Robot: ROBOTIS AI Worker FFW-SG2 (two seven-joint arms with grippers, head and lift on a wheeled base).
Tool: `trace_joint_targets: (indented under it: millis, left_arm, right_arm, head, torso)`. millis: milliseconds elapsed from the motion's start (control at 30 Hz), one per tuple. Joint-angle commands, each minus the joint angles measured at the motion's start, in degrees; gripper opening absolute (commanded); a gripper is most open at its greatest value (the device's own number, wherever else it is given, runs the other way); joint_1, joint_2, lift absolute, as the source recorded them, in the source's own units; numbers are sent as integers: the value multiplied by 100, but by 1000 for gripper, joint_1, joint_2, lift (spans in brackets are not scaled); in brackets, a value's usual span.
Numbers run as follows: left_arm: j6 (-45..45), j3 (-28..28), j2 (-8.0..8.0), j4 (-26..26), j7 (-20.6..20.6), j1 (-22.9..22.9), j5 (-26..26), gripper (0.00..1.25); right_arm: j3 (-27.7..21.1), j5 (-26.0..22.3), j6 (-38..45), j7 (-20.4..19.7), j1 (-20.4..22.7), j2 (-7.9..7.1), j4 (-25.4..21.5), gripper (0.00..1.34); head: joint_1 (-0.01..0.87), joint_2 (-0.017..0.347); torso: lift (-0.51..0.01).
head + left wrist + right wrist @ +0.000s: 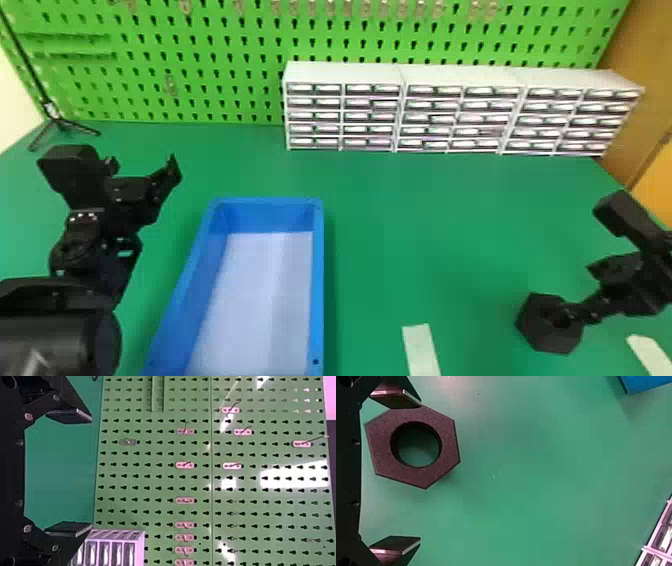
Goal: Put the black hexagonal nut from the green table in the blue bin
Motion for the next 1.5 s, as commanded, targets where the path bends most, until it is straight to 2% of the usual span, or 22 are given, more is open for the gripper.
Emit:
trace_joint_targets:
  millis: [0, 267, 1067, 1467]
  left_arm:
    - [0, -16, 0, 0, 0, -26, 5, 934]
    - [0, -7, -9, 0, 0, -44, 5, 934]
    - [-44, -7, -9, 0, 27, -79, 23, 930]
    - [-70, -16, -9, 0, 71, -88, 41, 930]
  right_arm:
    - [1, 193, -115, -9, -127, 158, 257, 1243]
    - [-105, 378, -299, -80, -171, 308, 626, 1239]
    - [-78, 386, -510, -449, -294, 475, 1022, 1238]
    - [106, 298, -739, -765, -628, 624, 1549, 1239]
  head:
    - [686, 28]
    - [686, 28]
    - [686, 28]
    - [686, 28]
  torso:
    - [-96]
    - [-96]
    - [-96]
    - [-96]
